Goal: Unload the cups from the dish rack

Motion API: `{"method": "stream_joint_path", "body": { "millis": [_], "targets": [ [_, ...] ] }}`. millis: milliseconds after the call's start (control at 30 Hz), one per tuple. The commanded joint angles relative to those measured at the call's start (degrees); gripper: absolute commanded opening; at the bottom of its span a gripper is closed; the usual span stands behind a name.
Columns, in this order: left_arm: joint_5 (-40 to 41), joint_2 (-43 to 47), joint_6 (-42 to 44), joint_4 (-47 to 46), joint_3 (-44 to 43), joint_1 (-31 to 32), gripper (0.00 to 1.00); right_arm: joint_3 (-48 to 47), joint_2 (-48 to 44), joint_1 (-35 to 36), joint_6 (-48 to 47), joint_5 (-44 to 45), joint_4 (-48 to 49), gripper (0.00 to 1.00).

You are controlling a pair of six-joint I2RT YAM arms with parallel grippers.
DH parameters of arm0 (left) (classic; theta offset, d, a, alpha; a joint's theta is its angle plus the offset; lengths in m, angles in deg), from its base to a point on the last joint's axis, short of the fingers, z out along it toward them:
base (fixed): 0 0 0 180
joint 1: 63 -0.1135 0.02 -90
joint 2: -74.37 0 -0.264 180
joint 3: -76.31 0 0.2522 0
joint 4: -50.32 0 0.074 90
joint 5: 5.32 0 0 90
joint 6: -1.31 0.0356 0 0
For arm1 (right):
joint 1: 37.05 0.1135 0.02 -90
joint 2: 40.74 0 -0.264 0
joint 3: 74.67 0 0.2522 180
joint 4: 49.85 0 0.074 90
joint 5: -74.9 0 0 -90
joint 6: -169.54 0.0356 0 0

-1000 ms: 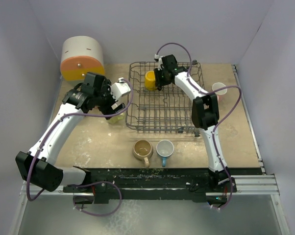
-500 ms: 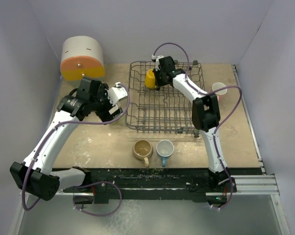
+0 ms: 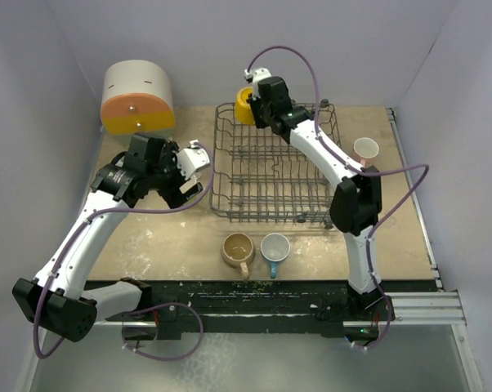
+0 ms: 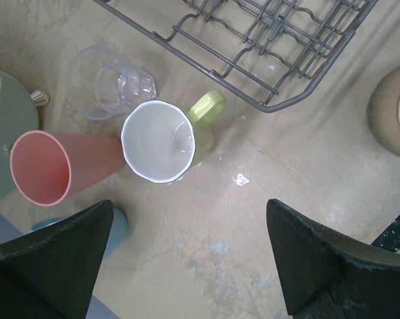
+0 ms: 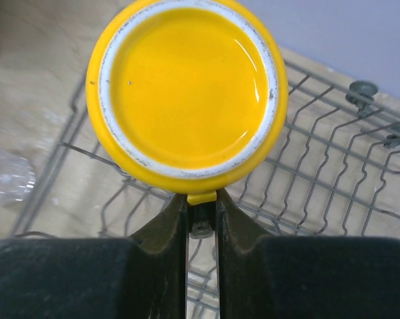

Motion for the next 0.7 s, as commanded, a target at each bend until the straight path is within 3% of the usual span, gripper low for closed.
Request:
{"method": "stream_joint_path", "body": {
  "millis": [0,267,500,667],
  "targets": [
    [-0.6,2.9,-1.0,-3.5,-2.3,-0.3,0.99,2.4,-10.7,0.5,5.7,-0.7,2.5,0.00],
    [-8.3,7.9,3.6,-11.1,-0.7,-0.3,0.99,25.7,-33.8,0.9,25.6,-22.5,4.9,0.00],
    [-14.7,9.1,7.9,-12.2,-2.2,-0.1,0.99,47.4,-52.7,2.5,45.8,-35.2,19.8,0.00],
    [-21.7,11.5,12.0,-11.2,-2.1,-0.1,0.99,59.7,-59.4,4.1,62.1,-41.8,35.3,0.00]
  ]
}}
